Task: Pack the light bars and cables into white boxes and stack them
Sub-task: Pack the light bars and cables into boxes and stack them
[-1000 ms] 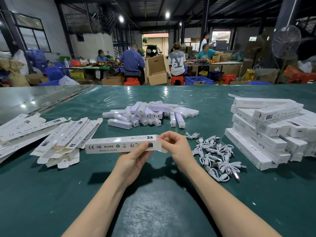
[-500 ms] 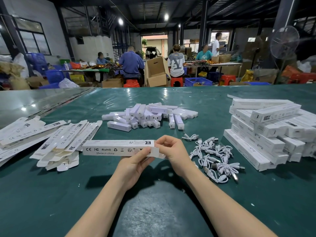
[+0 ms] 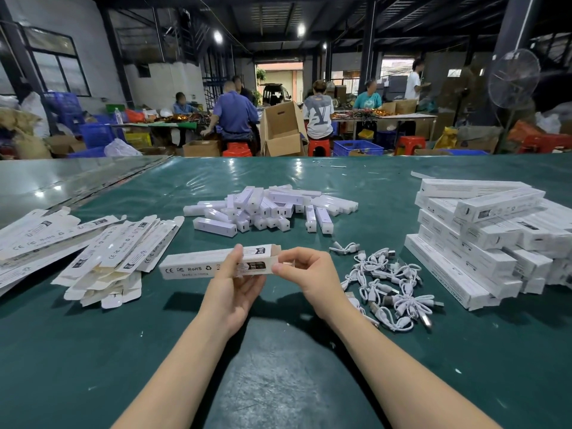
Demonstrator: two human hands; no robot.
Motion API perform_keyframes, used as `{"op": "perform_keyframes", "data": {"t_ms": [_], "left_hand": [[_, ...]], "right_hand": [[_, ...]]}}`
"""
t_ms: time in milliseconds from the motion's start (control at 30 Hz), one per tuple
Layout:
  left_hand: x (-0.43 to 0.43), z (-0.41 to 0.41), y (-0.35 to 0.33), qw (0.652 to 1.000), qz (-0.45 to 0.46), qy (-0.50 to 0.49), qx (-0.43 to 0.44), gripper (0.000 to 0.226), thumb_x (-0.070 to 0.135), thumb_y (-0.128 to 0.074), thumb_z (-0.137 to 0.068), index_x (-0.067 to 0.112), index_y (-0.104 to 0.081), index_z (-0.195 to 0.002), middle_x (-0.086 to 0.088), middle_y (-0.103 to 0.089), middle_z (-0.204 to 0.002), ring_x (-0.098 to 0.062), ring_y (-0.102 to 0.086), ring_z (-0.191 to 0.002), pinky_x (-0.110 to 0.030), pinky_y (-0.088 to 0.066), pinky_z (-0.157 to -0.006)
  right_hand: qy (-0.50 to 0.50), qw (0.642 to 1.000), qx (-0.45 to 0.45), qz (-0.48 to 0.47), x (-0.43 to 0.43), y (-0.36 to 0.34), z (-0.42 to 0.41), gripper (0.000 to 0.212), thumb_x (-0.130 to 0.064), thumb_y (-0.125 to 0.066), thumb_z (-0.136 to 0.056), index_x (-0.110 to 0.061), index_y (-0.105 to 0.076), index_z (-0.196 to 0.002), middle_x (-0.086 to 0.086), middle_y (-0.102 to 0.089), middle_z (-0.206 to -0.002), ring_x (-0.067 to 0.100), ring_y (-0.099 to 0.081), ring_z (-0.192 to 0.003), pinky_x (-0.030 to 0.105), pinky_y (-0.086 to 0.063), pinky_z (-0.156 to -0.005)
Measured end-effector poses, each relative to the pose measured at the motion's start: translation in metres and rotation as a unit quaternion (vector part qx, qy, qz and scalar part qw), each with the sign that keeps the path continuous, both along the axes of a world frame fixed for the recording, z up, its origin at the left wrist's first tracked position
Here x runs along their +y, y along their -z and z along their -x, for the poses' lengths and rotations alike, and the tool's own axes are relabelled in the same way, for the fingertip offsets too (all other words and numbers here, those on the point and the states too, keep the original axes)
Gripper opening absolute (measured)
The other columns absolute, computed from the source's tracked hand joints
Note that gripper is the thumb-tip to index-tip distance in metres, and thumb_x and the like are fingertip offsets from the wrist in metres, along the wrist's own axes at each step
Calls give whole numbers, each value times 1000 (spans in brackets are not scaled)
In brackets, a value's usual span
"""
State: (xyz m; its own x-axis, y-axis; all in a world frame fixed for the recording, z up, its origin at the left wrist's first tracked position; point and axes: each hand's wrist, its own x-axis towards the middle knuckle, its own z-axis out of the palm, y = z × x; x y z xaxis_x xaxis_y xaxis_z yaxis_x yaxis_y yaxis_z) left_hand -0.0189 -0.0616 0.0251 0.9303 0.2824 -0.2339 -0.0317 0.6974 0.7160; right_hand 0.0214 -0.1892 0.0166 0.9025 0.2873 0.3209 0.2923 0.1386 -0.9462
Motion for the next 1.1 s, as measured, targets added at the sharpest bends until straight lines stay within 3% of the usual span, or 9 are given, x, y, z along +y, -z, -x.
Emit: {"op": "perform_keyframes", "data": {"t_ms": [133,300,433,667,833,900,967,1033,1100], "left_hand": [[2,1,2,999,-36,-9,-18,10,8,-55,-91,0,-58,-85,-10,-69,-62,-16,-69,-56,-22,-55,-50],[5,-1,5,997,-45,17,-57,16,1,-48,-93,-7,-59,-85,-15,-71,-70,-21,-71,-64,-25,-57,-56],[3,0,4,997,-35,17,-73,15,0,-47,-93,-8,-58,-87,-17,-71,-73,-22,-71,-67,-26,-58,-59],[-2,-2,11,993,-77,15,-85,17,4,-48,-93,-6,-57,-102,-13,-73,-79,-19,-72,-72,-23,-57,-60],[-2,-2,14,992,-87,3,-94,23,5,-48,-93,-8,-54,-111,-20,-68,-95,-18,-71,-75,-24,-57,-64],[-3,-1,14,991,-94,-2,-95,26,5,-48,-93,-9,-52,-114,-23,-65,-101,-19,-71,-76,-24,-57,-64],[-3,-2,14,991,-94,-9,-97,24,5,-48,-93,-9,-53,-113,-21,-67,-97,-19,-71,-76,-24,-57,-64],[-3,-2,14,991,-92,-15,-99,20,4,-49,-93,-8,-55,-107,-17,-71,-88,-19,-72,-76,-24,-57,-63],[-4,-2,14,990,-94,-24,-98,14,5,-49,-93,-4,-58,-99,-11,-73,-79,-18,-72,-74,-24,-57,-63]], "right_hand": [[18,1000,-3,5,-2,3,0,40,10,-68,-73,-24,-54,-89,2,-67,-85,11,-58,-70,23,-49,-71],[35,999,-13,29,-1,3,2,30,5,-68,-77,-24,-66,-76,-1,-55,-62,7,-44,-57,22,-39,-61],[28,1000,3,7,0,2,5,30,9,-64,-78,-20,-65,-76,5,-63,-72,14,-54,-65,32,-46,-70],[51,998,-9,41,3,3,6,27,6,-56,-82,-17,-52,-70,7,-55,-70,23,-53,-65,52,-49,-78],[105,983,-89,122,4,3,7,32,2,-57,-79,-27,-54,-65,8,-53,-73,30,-52,-62,41,-45,-68],[112,973,-130,157,3,5,6,25,0,-58,-80,-22,-57,-69,9,-53,-77,20,-52,-64,31,-39,-65],[111,963,-166,181,2,5,7,13,-2,-58,-82,-12,-63,-77,3,-51,-77,2,-44,-60,16,-34,-62],[116,951,-201,203,1,5,8,9,-4,-57,-85,-5,-66,-83,3,-50,-79,2,-43,-61,12,-32,-62],[128,933,-245,230,0,5,8,11,-6,-56,-88,-1,-65,-86,7,-50,-81,11,-45,-65,17,-35,-64]]}}
